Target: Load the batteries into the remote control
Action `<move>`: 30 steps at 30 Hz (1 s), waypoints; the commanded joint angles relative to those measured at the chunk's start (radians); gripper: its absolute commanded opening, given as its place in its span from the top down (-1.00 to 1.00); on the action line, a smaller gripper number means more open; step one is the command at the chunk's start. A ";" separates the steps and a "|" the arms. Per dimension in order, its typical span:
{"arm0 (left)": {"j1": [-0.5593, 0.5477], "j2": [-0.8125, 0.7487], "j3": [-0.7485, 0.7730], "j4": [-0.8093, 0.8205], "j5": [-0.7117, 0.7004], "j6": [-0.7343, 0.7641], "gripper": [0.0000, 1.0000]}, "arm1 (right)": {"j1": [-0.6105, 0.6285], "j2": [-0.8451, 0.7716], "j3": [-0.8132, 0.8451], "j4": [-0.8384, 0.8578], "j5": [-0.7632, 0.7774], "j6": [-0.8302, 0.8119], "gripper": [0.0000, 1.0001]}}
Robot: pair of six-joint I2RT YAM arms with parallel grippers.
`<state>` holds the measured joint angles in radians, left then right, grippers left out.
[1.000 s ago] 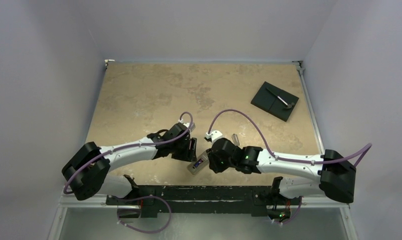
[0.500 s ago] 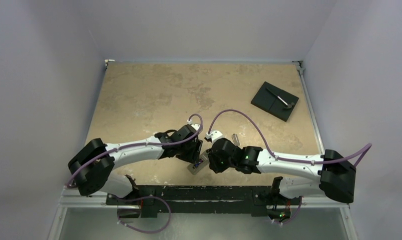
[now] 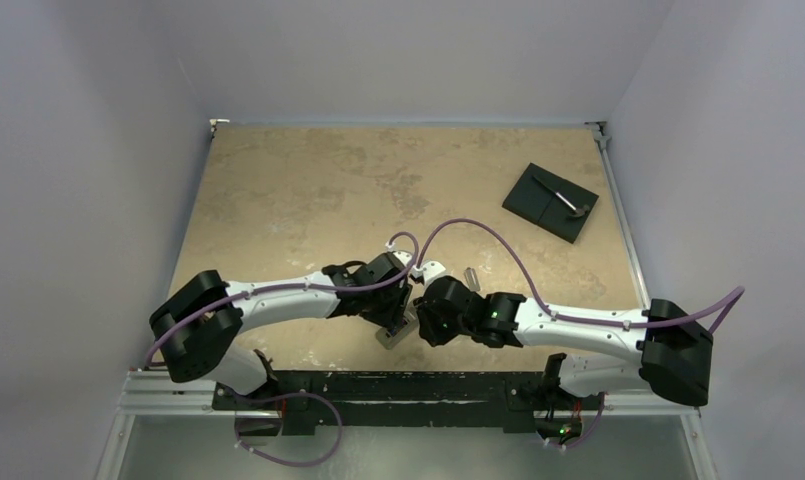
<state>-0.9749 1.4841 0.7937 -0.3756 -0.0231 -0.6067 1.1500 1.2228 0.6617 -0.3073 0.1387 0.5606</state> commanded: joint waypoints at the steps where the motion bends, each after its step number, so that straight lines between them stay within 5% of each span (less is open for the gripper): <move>1: -0.021 0.020 0.035 0.001 -0.017 0.025 0.13 | 0.002 0.000 0.013 0.008 0.009 0.010 0.49; 19: -0.058 0.090 0.020 0.002 -0.022 0.017 0.26 | 0.002 0.021 0.017 0.020 0.008 -0.002 0.49; 30: -0.071 0.109 0.007 0.017 -0.025 0.007 0.54 | 0.002 0.024 0.006 0.033 -0.001 0.004 0.50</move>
<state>-1.0218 1.5406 0.8082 -0.3614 -0.0463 -0.6052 1.1461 1.2465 0.6617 -0.3206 0.1398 0.5735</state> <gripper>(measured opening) 0.319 0.252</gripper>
